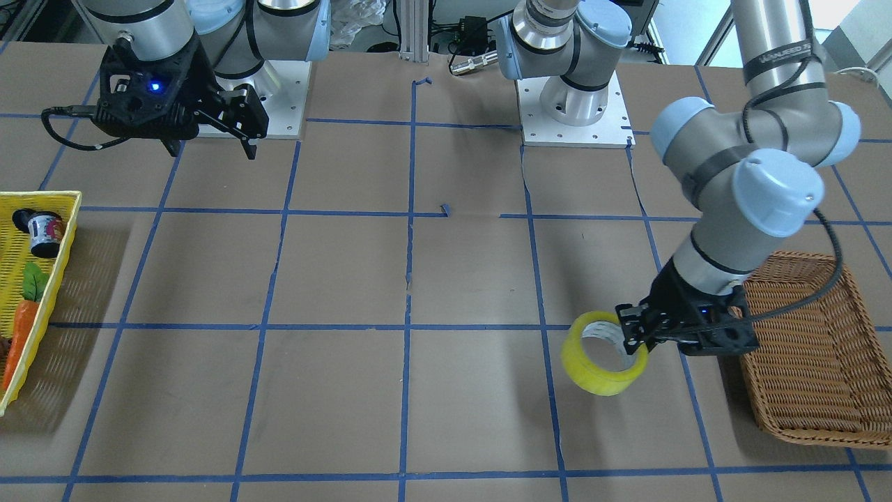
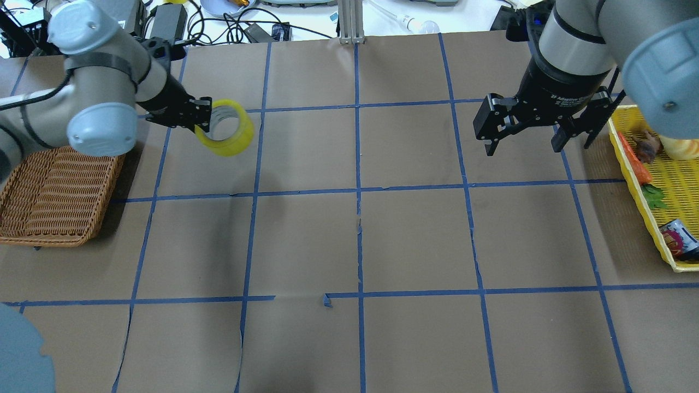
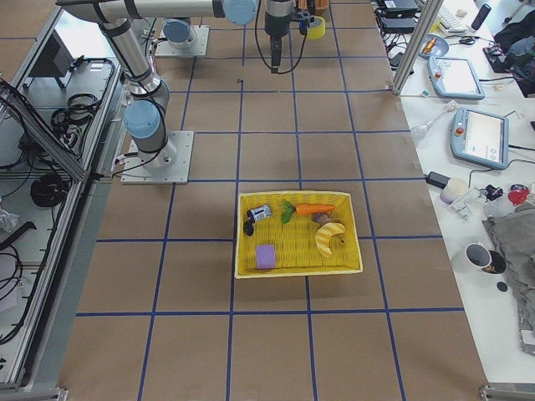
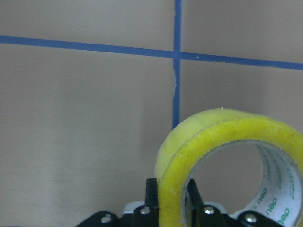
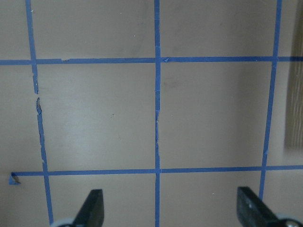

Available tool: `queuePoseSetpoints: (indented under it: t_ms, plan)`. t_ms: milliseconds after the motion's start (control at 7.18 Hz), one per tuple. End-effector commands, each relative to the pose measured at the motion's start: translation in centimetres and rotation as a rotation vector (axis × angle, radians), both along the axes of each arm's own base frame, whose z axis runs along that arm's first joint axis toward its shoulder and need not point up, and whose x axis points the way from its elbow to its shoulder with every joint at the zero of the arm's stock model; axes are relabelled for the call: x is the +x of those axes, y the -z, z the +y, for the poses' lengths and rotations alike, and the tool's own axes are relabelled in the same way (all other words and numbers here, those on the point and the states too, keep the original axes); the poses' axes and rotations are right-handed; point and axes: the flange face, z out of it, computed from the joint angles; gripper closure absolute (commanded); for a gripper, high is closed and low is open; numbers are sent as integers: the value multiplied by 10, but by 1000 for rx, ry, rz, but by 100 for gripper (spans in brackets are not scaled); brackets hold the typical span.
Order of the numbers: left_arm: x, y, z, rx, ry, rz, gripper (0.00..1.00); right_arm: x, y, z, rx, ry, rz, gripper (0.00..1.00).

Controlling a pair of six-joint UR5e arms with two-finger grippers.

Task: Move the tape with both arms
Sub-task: 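Carry the tape roll with the left gripper over the wicker basket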

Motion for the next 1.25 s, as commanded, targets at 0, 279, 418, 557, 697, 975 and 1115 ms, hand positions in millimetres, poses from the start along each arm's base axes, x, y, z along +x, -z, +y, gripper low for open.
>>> queuePoseSetpoints:
  t_ms: [0,279,418,557,697,975,1115]
  plan:
    - [92,-20,-7,2,70,-22,100,1,5,-2,17,-2,-1,0]
    - [202,-39,7,34,29,-23,100,0,18,3,41,2,-4,0]
    - [255,-23,16,38,138,-34,100,1,18,3,40,0,-4,0]
    - [293,-5,19,30,174,-46,100,1,18,2,37,2,-4,0]
    - [324,22,7,-19,203,-106,100,0,18,1,34,2,-2,0]
    - [354,75,12,-7,261,-92,100,0,18,1,32,2,-3,0]
    - [353,85,11,-1,260,-76,100,0,17,0,31,2,-1,0]
